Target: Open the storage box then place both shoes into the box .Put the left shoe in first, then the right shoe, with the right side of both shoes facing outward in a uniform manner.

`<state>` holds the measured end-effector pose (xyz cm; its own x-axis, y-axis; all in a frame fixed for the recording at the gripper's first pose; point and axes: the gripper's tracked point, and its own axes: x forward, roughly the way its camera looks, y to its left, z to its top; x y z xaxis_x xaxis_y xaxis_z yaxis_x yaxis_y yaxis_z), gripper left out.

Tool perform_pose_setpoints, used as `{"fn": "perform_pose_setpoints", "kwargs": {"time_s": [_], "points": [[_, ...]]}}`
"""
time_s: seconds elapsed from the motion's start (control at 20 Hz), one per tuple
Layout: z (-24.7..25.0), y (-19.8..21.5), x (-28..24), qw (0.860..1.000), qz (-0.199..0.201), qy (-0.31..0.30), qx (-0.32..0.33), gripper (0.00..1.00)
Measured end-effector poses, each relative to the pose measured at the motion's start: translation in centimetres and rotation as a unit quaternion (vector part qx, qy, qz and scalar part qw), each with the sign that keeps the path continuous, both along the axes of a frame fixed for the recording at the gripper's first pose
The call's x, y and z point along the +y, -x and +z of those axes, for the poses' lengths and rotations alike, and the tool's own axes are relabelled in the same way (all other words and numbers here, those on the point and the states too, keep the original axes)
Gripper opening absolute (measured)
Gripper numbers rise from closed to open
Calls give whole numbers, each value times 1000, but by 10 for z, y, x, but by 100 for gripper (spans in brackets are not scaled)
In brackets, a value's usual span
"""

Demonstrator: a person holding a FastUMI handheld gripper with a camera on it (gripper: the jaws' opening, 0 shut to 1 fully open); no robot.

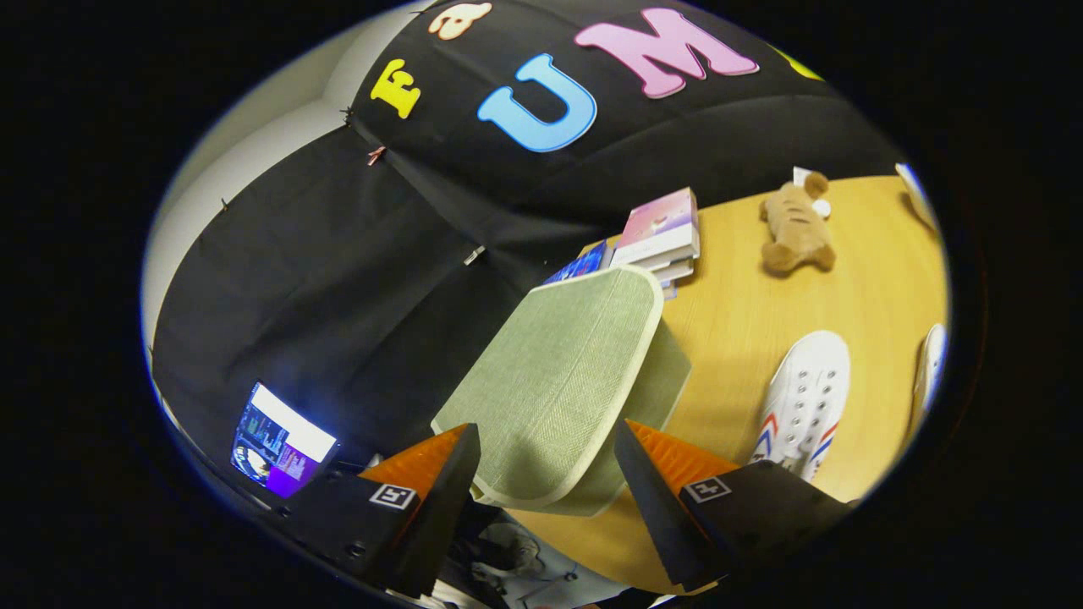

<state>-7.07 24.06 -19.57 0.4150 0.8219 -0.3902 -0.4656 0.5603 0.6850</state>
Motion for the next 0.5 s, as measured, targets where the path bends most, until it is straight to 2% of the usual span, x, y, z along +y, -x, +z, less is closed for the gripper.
{"fn": "perform_pose_setpoints", "kwargs": {"time_s": [0.25,0.5], "points": [[-36,6,20,995,25,-38,83,98],[-33,7,39,975,42,-117,184,96]]}}
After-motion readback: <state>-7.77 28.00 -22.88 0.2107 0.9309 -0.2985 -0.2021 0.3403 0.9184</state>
